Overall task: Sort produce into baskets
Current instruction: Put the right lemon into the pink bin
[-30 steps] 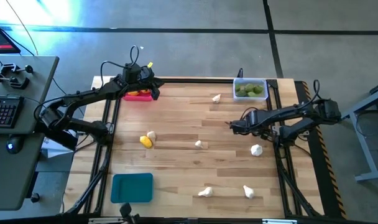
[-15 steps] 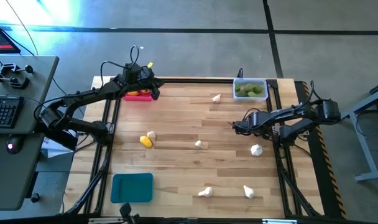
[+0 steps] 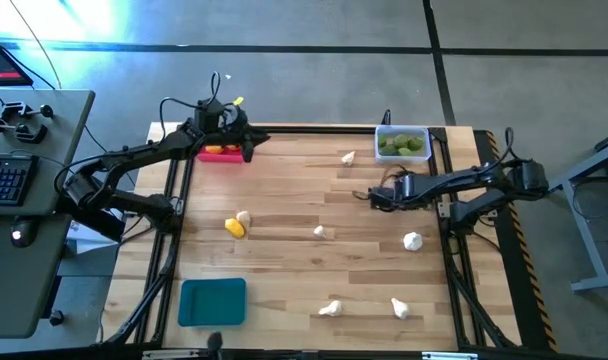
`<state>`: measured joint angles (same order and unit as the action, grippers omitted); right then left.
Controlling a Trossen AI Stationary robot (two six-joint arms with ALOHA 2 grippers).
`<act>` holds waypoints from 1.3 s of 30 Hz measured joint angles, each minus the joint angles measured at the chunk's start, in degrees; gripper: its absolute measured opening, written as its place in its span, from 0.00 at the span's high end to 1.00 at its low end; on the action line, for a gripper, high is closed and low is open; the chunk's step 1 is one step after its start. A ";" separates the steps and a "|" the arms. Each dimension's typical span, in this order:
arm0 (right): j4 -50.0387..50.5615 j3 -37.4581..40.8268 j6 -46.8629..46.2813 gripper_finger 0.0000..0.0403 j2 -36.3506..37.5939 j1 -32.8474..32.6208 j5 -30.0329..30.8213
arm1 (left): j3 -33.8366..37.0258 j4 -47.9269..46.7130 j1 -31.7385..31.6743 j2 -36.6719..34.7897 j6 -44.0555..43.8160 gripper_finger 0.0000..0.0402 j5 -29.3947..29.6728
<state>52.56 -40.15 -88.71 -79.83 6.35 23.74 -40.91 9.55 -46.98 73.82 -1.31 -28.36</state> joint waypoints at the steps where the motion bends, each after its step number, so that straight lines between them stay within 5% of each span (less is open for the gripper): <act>1: -3.68 -1.00 5.15 0.62 0.09 0.10 1.50 | 0.00 1.37 0.02 0.00 -0.86 0.82 -2.52; 6: -35.41 -1.93 34.99 0.62 -0.05 2.83 1.73 | 0.00 7.33 1.31 0.02 -4.68 0.91 -10.58; 11: -65.92 -1.34 59.58 0.62 -1.82 5.68 -9.22 | 0.00 11.08 4.03 0.04 -5.04 0.97 -12.95; 16: -82.65 -1.33 75.21 0.62 -4.40 7.43 -19.44 | 0.00 15.30 8.01 0.04 -3.14 0.94 -13.06; 32: -89.82 -6.80 90.70 0.62 -5.86 8.02 -30.65 | -1.07 21.14 21.97 0.07 1.12 0.40 5.07; 39: -89.60 -6.90 91.76 0.62 -5.86 7.85 -31.34 | -5.14 21.21 23.98 3.07 2.04 0.34 7.06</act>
<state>-37.04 -47.05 3.05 -85.69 14.20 -7.60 -46.04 30.76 -23.00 76.90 0.73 -21.30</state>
